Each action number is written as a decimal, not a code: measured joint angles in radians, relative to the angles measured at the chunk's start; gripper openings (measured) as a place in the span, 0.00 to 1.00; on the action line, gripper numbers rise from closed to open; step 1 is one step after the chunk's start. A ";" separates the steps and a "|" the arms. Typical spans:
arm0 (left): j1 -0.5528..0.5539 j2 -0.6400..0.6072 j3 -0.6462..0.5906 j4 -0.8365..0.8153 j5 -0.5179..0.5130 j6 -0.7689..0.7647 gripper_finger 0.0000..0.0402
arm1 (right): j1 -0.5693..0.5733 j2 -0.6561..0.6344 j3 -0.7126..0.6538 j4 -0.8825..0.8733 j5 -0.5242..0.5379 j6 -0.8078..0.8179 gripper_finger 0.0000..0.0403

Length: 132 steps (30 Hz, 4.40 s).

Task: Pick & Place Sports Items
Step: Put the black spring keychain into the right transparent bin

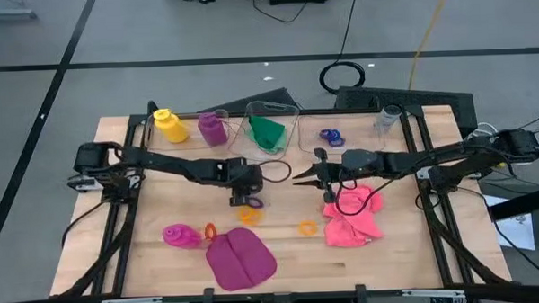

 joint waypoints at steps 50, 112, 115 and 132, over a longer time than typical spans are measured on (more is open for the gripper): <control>-0.233 -0.270 -0.001 0.156 -0.576 0.191 0.01 | -0.038 0.413 0.111 0.528 0.003 0.243 0.65; -0.330 -0.460 -0.001 -0.088 -0.654 0.086 0.61 | -0.045 0.334 0.157 0.263 0.184 0.096 0.00; -0.342 -0.528 -0.001 -0.163 -0.638 0.017 0.61 | -0.045 0.232 0.157 0.104 0.272 0.065 0.00; -0.284 -0.676 -0.198 0.067 -0.389 0.113 0.61 | -0.158 -0.073 0.157 -0.624 0.802 0.382 0.00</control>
